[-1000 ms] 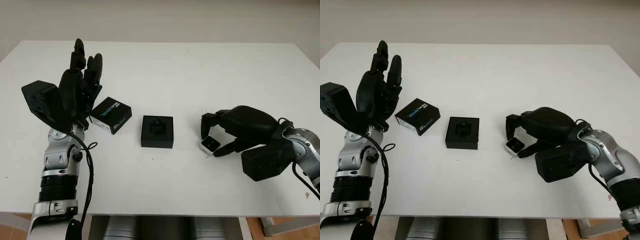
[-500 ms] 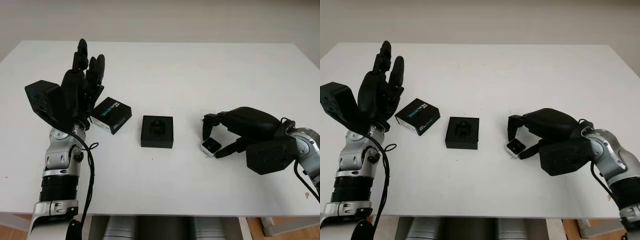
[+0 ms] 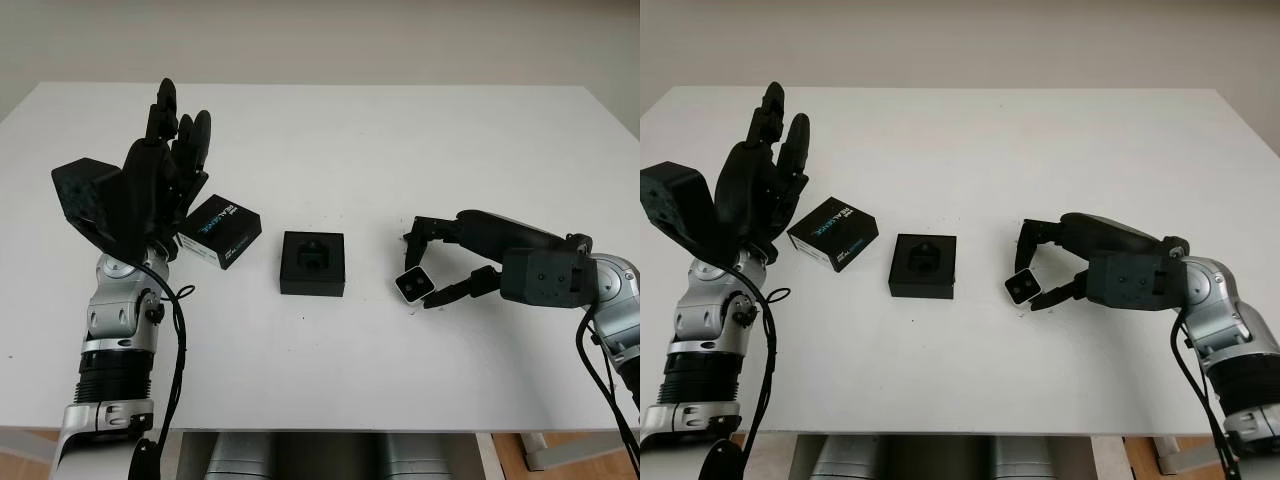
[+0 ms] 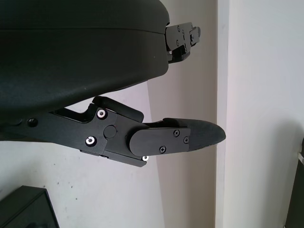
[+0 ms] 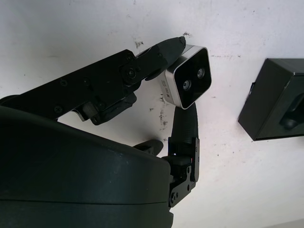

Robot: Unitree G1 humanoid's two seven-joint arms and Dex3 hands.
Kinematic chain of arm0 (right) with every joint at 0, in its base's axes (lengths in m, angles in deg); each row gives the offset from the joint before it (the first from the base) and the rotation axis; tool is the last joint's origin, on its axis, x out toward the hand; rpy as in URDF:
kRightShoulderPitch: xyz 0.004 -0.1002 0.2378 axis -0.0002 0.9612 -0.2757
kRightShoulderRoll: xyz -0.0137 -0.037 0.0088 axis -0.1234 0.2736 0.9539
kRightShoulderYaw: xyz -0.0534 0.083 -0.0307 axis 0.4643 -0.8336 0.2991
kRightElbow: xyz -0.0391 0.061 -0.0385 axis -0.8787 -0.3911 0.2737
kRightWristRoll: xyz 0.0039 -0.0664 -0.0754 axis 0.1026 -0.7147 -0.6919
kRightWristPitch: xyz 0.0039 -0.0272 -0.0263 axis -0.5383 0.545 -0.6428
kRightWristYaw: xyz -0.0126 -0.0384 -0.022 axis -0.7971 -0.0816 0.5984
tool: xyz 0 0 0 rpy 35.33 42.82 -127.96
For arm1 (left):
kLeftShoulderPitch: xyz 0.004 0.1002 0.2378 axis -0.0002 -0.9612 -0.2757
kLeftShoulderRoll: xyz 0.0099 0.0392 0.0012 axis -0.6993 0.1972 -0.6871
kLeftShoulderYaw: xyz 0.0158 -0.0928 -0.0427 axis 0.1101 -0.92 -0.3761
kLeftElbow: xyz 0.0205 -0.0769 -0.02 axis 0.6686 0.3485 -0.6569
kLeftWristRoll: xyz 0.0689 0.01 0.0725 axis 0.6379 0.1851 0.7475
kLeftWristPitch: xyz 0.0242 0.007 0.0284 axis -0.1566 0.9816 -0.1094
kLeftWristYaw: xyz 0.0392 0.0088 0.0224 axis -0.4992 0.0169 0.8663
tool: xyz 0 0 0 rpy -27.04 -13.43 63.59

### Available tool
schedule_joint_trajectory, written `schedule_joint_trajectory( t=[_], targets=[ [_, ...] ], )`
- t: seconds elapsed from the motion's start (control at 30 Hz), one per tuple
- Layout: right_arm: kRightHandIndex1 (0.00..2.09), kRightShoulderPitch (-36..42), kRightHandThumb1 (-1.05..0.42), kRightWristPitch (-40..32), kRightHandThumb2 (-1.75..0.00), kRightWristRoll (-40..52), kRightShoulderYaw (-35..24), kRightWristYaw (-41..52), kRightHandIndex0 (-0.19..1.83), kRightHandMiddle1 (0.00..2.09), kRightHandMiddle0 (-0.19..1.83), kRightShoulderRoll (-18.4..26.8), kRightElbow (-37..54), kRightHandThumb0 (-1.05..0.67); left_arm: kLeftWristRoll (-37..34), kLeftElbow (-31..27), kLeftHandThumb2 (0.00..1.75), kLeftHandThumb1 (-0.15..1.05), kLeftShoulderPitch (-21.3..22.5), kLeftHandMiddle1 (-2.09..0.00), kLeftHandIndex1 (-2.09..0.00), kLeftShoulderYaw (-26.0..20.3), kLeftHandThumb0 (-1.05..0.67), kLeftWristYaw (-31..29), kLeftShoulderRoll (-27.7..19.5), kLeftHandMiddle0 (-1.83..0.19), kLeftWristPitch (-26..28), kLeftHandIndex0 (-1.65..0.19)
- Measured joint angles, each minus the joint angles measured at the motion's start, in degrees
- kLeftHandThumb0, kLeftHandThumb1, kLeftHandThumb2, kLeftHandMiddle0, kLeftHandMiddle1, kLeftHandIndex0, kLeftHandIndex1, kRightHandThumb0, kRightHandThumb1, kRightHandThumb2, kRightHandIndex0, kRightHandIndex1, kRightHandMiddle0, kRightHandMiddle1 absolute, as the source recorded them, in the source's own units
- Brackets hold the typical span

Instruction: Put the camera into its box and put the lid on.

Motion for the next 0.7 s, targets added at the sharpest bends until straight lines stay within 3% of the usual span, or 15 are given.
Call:
schedule_joint_trajectory(
  t=[0.47, 0.7],
  targets=[
    [0.13, 0.14, -0.92, 0.75, -0.05, 3.05, -3.66, -5.03, 0.20, 1.67, 0.34, -2.48, -0.13, -0.42, 0.00, 0.00, 0.42, 1.05, -0.01, -0.05, -0.05, -0.08, -0.61, -0.69, -0.35, 0.15, 0.59, 0.17],
    [0.06, 0.14, -0.96, -1.55, -0.06, 6.12, -5.86, -7.49, 0.11, 1.67, 0.29, -6.87, 2.81, -0.45, 0.01, 0.03, 0.42, 1.05, -0.01, -0.06, -0.06, -0.09, -0.63, -1.08, -1.13, 0.14, 0.58, 0.16]
  ],
)
